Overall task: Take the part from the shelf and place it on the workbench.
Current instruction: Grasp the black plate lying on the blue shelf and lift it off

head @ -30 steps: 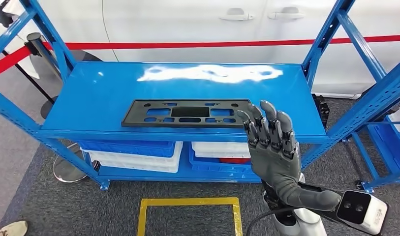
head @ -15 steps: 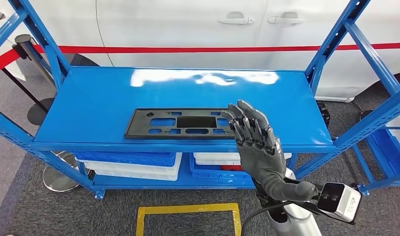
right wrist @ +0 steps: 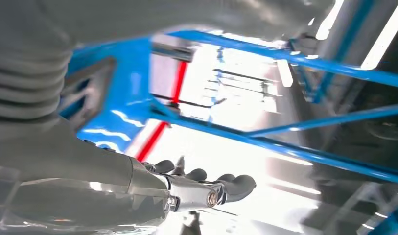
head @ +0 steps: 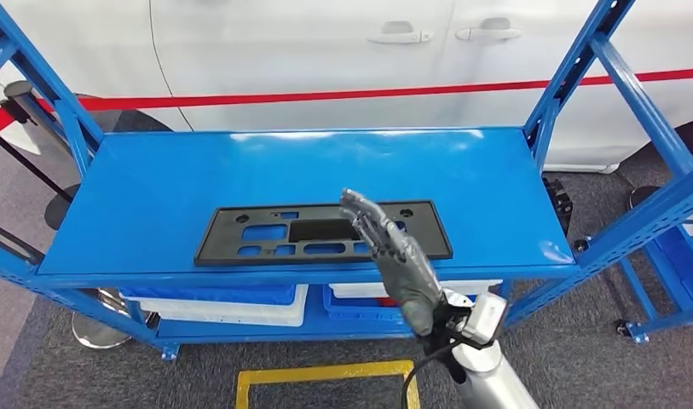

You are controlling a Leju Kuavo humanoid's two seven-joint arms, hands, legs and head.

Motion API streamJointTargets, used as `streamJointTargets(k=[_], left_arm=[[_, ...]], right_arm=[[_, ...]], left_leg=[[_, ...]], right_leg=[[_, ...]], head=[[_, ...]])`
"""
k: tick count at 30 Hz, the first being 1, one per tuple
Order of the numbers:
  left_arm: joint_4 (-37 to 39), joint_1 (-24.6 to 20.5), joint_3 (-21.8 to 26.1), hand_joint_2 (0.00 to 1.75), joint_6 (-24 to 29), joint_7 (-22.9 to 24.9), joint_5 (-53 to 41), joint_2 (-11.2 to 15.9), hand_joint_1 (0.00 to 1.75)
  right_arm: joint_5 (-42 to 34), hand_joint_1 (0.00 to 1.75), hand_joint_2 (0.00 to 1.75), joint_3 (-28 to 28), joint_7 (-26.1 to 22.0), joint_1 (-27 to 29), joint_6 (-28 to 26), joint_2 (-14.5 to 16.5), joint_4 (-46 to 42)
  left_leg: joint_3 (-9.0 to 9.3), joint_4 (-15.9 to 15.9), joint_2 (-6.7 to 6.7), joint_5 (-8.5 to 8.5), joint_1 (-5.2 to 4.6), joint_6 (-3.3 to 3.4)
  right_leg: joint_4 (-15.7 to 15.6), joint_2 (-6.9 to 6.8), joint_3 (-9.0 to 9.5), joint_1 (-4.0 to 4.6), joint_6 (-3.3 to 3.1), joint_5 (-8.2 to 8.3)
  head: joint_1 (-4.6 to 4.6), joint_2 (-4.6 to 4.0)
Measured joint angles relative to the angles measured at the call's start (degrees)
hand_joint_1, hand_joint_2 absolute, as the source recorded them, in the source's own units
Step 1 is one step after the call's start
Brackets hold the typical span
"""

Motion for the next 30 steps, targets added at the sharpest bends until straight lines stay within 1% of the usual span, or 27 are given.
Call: streamJointTargets(k=[1,2,3,4,5,6,7,8,9,12,13,14,15,16,17,18,19,20,21,22,23,24,25,27,28,29,30], left_arm=[[0.0,0.12,0.01,0.0,0.22,-0.07,-0.3,-0.03,0.0],[0.0,0.26,0.0,0.0,0.4,-0.1,-0.57,-0.06,0.0],[0.0,0.4,0.0,0.0,0.52,-0.1,-0.81,-0.07,0.0],[0.0,0.5,0.02,0.0,0.6,-0.1,-0.96,-0.06,0.0],[0.0,0.56,0.04,0.0,0.64,-0.12,-1.1,-0.05,0.0],[0.0,0.58,0.08,0.0,0.66,-0.14,-1.2,-0.05,0.0],[0.0,0.55,0.13,0.0,0.64,-0.17,-1.31,-0.05,0.0],[0.0,0.49,0.17,0.0,0.61,-0.2,-1.42,-0.08,0.0],[0.0,0.45,0.22,0.0,0.56,-0.21,-1.52,-0.12,0.0],[0.0,0.44,0.52,0.0,0.41,-0.17,-1.7,-0.27,0.0],[0.0,0.44,0.66,0.0,0.37,-0.13,-1.76,-0.31,0.0],[0.0,0.42,0.77,0.0,0.32,-0.08,-1.85,-0.33,0.0],[0.0,0.38,0.86,0.0,0.25,-0.01,-1.96,-0.33,0.0],[0.0,0.34,0.96,0.0,0.19,0.06,-2.09,-0.32,0.0],[0.0,0.32,1.05,0.0,0.11,0.14,-2.21,-0.32,0.0],[0.0,0.32,1.12,0.0,0.05,0.23,-2.34,-0.32,0.0],[0.0,0.32,1.17,0.0,0.0,0.36,-2.51,-0.32,0.0],[0.0,0.31,1.2,0.0,-0.06,0.48,-2.69,-0.33,0.0],[0.0,0.28,1.21,0.0,-0.12,0.58,-2.89,-0.34,0.0],[0.02,0.27,1.22,0.0,-0.19,0.67,-3.1,-0.43,0.0],[0.03,0.23,1.23,0.0,-0.24,0.72,-3.27,-0.49,0.0],[0.04,0.17,1.26,0.0,-0.27,0.75,-3.38,-0.56,0.0],[0.05,0.12,1.28,0.0,-0.28,0.78,-3.47,-0.61,0.0],[0.04,-0.04,1.35,0.0,-0.32,0.74,-3.6,-0.58,0.0],[0.04,-0.07,1.4,0.0,-0.36,0.66,-3.74,-0.56,0.0],[0.04,-0.1,1.45,0.0,-0.43,0.55,-3.92,-0.54,0.0],[0.04,-0.09,1.49,0.0,-0.49,0.44,-4.11,-0.51,0.0]], right_arm=[[1.84,0.0,1.75,0.91,0.0,-0.32,-1.21,-0.01,1.69],[3.86,0.0,1.75,1.95,0.05,-0.73,-2.63,0.01,3.45],[5.96,0.0,1.75,3.07,0.13,-1.22,-4.3,0.08,5.18],[8.07,0.0,1.75,4.24,0.16,-1.84,-6.25,0.23,6.83],[10.32,0.0,1.75,5.42,0.19,-2.55,-8.5,0.48,8.39],[12.59,0.0,1.75,6.53,0.2,-3.24,-10.87,0.77,9.76],[14.65,0.0,1.75,7.46,0.17,-3.89,-13.09,1.03,10.82],[16.59,0.0,1.75,8.25,0.15,-4.49,-15.12,1.27,11.72],[18.44,0.0,1.75,8.94,0.15,-5.08,-17.01,1.44,12.54],[25.01,0.0,1.75,10.95,0.87,-6.99,-23.53,1.72,15.0],[27.75,0.0,1.75,11.59,1.41,-7.58,-26.11,1.75,15.75],[30.25,0.0,1.75,12.12,2.01,-8.1,-28.41,1.76,16.46],[32.29,0.0,1.75,12.55,2.52,-8.54,-30.31,1.76,17.13],[33.8,0.0,1.75,12.94,2.91,-8.93,-31.71,1.75,17.86],[34.7,0.0,1.75,13.24,3.2,-9.16,-32.54,1.73,18.51],[35.62,0.0,1.75,13.5,3.64,-9.28,-33.3,1.71,19.11],[37.1,0.0,1.75,13.75,4.38,-9.38,-34.42,1.68,19.72],[39.38,0.0,1.75,14.0,5.56,-9.54,-36.09,1.66,20.32],[42.55,0.0,1.75,14.27,7.1,-9.79,-38.37,1.64,21.03],[45.83,0.0,1.75,14.54,8.58,-10.06,-40.74,1.62,21.8],[48.58,0.0,1.75,14.8,9.74,-10.29,-42.75,1.61,22.52],[50.45,0.0,1.75,15.04,10.5,-10.43,-44.11,1.6,23.19],[51.31,0.0,1.75,15.23,10.9,-10.48,-44.76,1.58,23.72],[52.91,0.0,1.75,15.55,11.77,-10.54,-45.59,1.61,24.61],[54.23,0.0,1.75,15.73,12.44,-10.64,-46.17,1.64,25.16],[56.16,0.0,1.75,15.98,13.34,-10.89,-46.91,1.75,25.95],[58.19,0.0,1.75,16.27,14.3,-11.2,-47.58,1.92,26.93]], left_leg=[[-2.43,4.16,-0.03,-1.38,0.05,-0.16],[-4.79,7.74,-0.03,-2.15,0.11,-0.33],[-6.4,9.55,-0.02,-1.79,0.14,-0.46],[-6.9,9.01,0.0,-0.19,0.17,-0.57],[-6.28,6.21,0.01,2.4,0.21,-0.64],[-4.99,2.2,0.02,5.12,0.28,-0.67],[-3.54,-1.44,0.0,6.93,0.23,-0.65],[-2.51,-4.0,-0.08,7.92,0.23,-0.35],[-2.03,-5.21,-0.16,8.05,0.17,0.01],[-1.92,-5.64,-0.28,7.77,0.14,1.2],[-1.84,-5.75,-0.26,7.77,0.21,1.53],[-1.77,-5.86,-0.23,7.78,0.31,1.83],[-1.74,-5.9,-0.23,7.75,0.31,2.06],[-1.74,-5.91,-0.22,7.7,0.29,2.23],[-1.73,-5.9,-0.23,7.64,0.24,2.34],[-1.67,-5.9,-0.25,7.56,0.18,2.43],[-1.56,-5.9,-0.28,7.47,0.08,2.48],[-1.38,-5.91,-0.32,7.36,-0.06,2.51],[-1.13,-5.93,-0.36,7.24,-0.21,2.51],[-0.92,-5.99,-0.37,7.12,-0.35,2.45],[-0.78,-6.06,-0.4,7.06,-0.41,2.33],[-0.75,-6.15,-0.39,7.04,-0.39,2.15],[-0.78,-6.27,-0.35,7.07,-0.34,1.91],[-0.6,-6.52,-0.23,6.99,-0.37,1.33],[-0.62,-6.16,-0.22,6.56,-0.43,1.05],[-1.1,-4.79,-0.23,5.58,-0.47,0.78],[-2.25,-2.15,-0.25,4.08,-0.38,0.54]], right_leg=[[-0.03,-0.01,0.29,-0.04,-0.12,-0.21],[-0.01,0.02,0.58,-0.05,-0.17,-0.46],[0.01,0.09,0.91,-0.07,-0.14,-0.74],[0.06,0.18,1.3,-0.11,-0.05,-1.04],[0.18,0.29,1.74,-0.16,0.11,-1.4],[0.39,0.37,2.17,-0.21,0.35,-1.84],[0.71,0.43,2.43,-0.13,0.69,-2.3],[1.01,0.47,2.51,-0.05,1.01,-2.67],[1.22,0.48,2.45,0.06,1.28,-2.9],[1.56,0.45,2.25,0.13,1.79,-3.27],[2.56,0.39,1.87,0.07,2.04,-3.99],[4.57,0.35,0.97,-0.04,2.33,-5.19],[7.52,0.27,-0.44,-0.14,2.61,-6.74],[11.4,0.23,-2.46,-0.2,2.84,-8.43],[14.93,0.23,-4.44,-0.25,2.94,-9.58],[17.1,0.23,-5.86,-0.25,2.93,-9.78],[17.36,0.23,-6.42,-0.2,2.77,-8.89],[15.14,0.23,-5.76,-0.09,2.4,-6.87],[11.21,0.23,-4.21,0.13,1.79,-4.35],[7.46,0.16,-2.53,0.38,1.05,-2.56],[4.36,0.09,-1.19,0.65,0.39,-1.3],[2.55,0.03,-0.43,0.89,-0.11,-0.89],[2.02,-0.01,-0.22,1.02,-0.36,-1.08],[0.76,-0.03,0.27,0.81,-0.33,-0.79],[0.01,-0.04,0.72,0.55,-0.29,-0.56],[-0.73,-0.08,1.2,0.28,-0.24,-0.3],[-1.18,-0.14,1.56,0.09,-0.2,-0.14]], head=[[-0.01,0.0],[0.0,0.0],[0.01,0.0],[0.01,0.0],[0.01,0.0],[0.01,0.0],[0.0,0.0],[0.02,0.0],[0.05,0.0],[0.14,0.0],[0.19,0.0],[0.23,0.0],[0.29,0.0],[0.34,0.0],[0.34,0.0],[0.34,0.0],[0.34,0.0],[0.35,0.0],[0.35,0.0],[0.28,0.0],[0.27,0.0],[0.3,0.0],[0.33,0.0],[0.47,0.0],[0.46,0.0],[0.45,0.0],[0.43,0.0]])
